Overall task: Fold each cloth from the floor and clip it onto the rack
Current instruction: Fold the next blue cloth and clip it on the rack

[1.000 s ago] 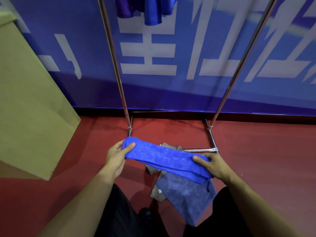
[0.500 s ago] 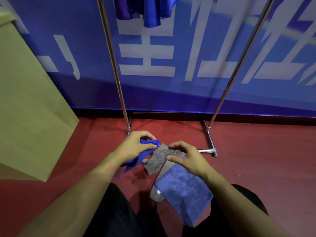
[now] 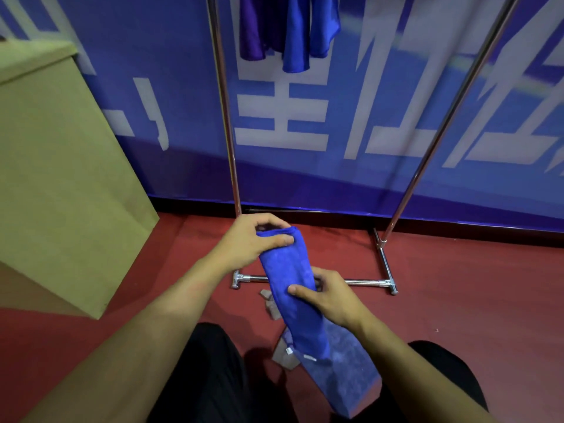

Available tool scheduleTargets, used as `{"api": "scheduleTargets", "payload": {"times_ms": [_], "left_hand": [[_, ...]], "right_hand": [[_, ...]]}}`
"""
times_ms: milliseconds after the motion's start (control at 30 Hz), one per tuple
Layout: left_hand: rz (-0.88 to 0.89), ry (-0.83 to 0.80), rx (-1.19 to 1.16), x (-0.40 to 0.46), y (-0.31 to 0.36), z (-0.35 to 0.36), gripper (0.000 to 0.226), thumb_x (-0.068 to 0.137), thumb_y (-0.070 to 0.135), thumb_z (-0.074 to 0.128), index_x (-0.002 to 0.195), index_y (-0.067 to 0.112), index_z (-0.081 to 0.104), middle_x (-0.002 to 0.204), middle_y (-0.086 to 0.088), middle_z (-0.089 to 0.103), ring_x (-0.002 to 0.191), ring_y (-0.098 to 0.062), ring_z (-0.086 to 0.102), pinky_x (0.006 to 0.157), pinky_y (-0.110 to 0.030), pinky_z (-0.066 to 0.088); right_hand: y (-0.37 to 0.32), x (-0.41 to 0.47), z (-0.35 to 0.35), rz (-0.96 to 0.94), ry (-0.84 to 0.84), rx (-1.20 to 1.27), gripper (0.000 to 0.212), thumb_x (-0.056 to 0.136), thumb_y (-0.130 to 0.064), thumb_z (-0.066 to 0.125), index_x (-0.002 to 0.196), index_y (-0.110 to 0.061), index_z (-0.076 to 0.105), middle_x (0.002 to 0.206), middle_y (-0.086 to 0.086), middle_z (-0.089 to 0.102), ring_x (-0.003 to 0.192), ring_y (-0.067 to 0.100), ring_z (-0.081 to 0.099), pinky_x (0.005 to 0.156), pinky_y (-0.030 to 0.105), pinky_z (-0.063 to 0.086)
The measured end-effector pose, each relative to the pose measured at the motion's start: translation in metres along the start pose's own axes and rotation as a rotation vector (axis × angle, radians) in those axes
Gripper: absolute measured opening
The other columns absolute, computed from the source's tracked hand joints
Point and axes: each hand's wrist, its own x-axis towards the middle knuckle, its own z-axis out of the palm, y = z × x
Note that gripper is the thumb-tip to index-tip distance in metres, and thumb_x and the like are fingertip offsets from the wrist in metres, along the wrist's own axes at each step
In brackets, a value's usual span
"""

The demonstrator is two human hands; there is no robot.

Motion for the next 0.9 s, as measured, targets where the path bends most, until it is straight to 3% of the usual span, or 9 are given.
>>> {"api": "scheduleTargets", "payload": {"times_ms": [67, 167, 233, 333, 467, 600, 700, 800, 900], "left_hand": [[-0.060, 0.070, -0.092, -0.001, -0.006, 0.003, 0.015, 0.083, 0.019, 0.081, 0.096, 0.022, 0.076, 0.096, 0.005, 0.077, 0.090, -0.006, 0.069, 0.087, -0.025, 0.053], [-0.247, 0.142, -0.564, -0.015, -0.011, 0.022, 0.027, 0.087, 0.035, 0.074, 0.109, 0.021, 0.072, 0.105, -0.004, 0.076, 0.098, -0.022, 0.067, 0.086, -0.035, 0.053], [-0.454, 0.081, -0.780, -0.030, -0.011, 0.037, 0.039, 0.090, 0.052, 0.061, 0.108, 0.020, 0.073, 0.106, -0.008, 0.076, 0.096, -0.024, 0.070, 0.083, -0.034, 0.055], [-0.616, -0.035, -0.902, -0.048, -0.012, 0.053, 0.067, 0.086, 0.066, 0.051, 0.112, 0.010, 0.077, 0.121, -0.019, 0.071, 0.111, -0.030, 0.069, 0.103, -0.043, 0.050], [-0.630, -0.143, -0.990, -0.053, -0.006, 0.056, 0.076, 0.092, 0.064, 0.041, 0.127, 0.001, 0.067, 0.129, -0.022, 0.066, 0.120, -0.035, 0.064, 0.104, -0.045, 0.049], [-0.478, -0.042, -0.765, -0.045, 0.002, 0.055, 0.034, 0.087, 0.032, 0.066, 0.098, 0.003, 0.078, 0.106, -0.022, 0.075, 0.094, -0.027, 0.074, 0.078, -0.030, 0.058], [-0.381, 0.009, -0.628, -0.040, 0.006, 0.052, 0.023, 0.093, 0.020, 0.066, 0.101, -0.001, 0.074, 0.098, -0.020, 0.076, 0.087, -0.024, 0.074, 0.074, -0.028, 0.057], [-0.348, 0.032, -0.636, -0.036, 0.008, 0.046, 0.029, 0.093, 0.020, 0.066, 0.104, -0.005, 0.071, 0.097, -0.021, 0.075, 0.087, -0.024, 0.073, 0.076, -0.029, 0.057], [-0.374, 0.068, -0.692, -0.034, 0.010, 0.038, 0.039, 0.083, 0.031, 0.077, 0.101, -0.002, 0.068, 0.092, -0.022, 0.070, 0.080, -0.025, 0.070, 0.074, -0.031, 0.056]], "right_hand": [[-0.011, -0.004, 0.000, 0.007, 0.035, 0.087, 0.029, 0.083, -0.037, 0.079, 0.098, -0.013, 0.074, 0.098, 0.013, 0.076, 0.084, 0.011, 0.065, 0.084, 0.054, 0.057], [-0.032, -0.006, -0.001, -0.018, 0.107, 0.254, 0.015, 0.088, -0.015, 0.076, 0.100, -0.007, 0.075, 0.099, 0.015, 0.078, 0.087, 0.013, 0.067, 0.086, 0.047, 0.057], [-0.044, -0.004, -0.004, -0.036, 0.159, 0.344, 0.014, 0.088, -0.013, 0.075, 0.099, -0.005, 0.076, 0.099, 0.014, 0.078, 0.088, 0.016, 0.069, 0.087, 0.044, 0.058], [-0.056, 0.000, -0.012, -0.035, 0.227, 0.368, 0.014, 0.089, -0.016, 0.075, 0.100, -0.008, 0.077, 0.098, 0.008, 0.079, 0.092, 0.018, 0.073, 0.087, 0.038, 0.059], [-0.055, 0.005, -0.023, -0.019, 0.326, 0.314, 0.014, 0.090, -0.017, 0.073, 0.102, -0.009, 0.075, 0.098, 0.004, 0.079, 0.098, 0.020, 0.074, 0.090, 0.042, 0.059], [-0.054, 0.002, -0.026, 0.022, 0.371, 0.350, 0.013, 0.091, -0.016, 0.072, 0.098, -0.006, 0.073, 0.091, 0.010, 0.079, 0.091, 0.023, 0.075, 0.084, 0.042, 0.060], [-0.056, -0.005, -0.027, 0.057, 0.389, 0.323, 0.022, 0.092, -0.028, 0.071, 0.085, -0.007, 0.074, 0.076, 0.008, 0.077, 0.071, 0.015, 0.069, 0.068, 0.032, 0.057], [-0.052, -0.013, -0.032, 0.071, 0.445, 0.294, 0.037, 0.093, -0.041, 0.066, 0.078, -0.009, 0.072, 0.065, 0.004, 0.071, 0.062, 0.012, 0.062, 0.063, 0.027, 0.051], [-0.046, -0.024, -0.037, -0.104, 0.582, 0.113, 0.026, 0.093, -0.041, 0.066, 0.083, -0.018, 0.071, 0.081, -0.002, 0.074, 0.075, 0.008, 0.065, 0.074, 0.025, 0.050]]}}
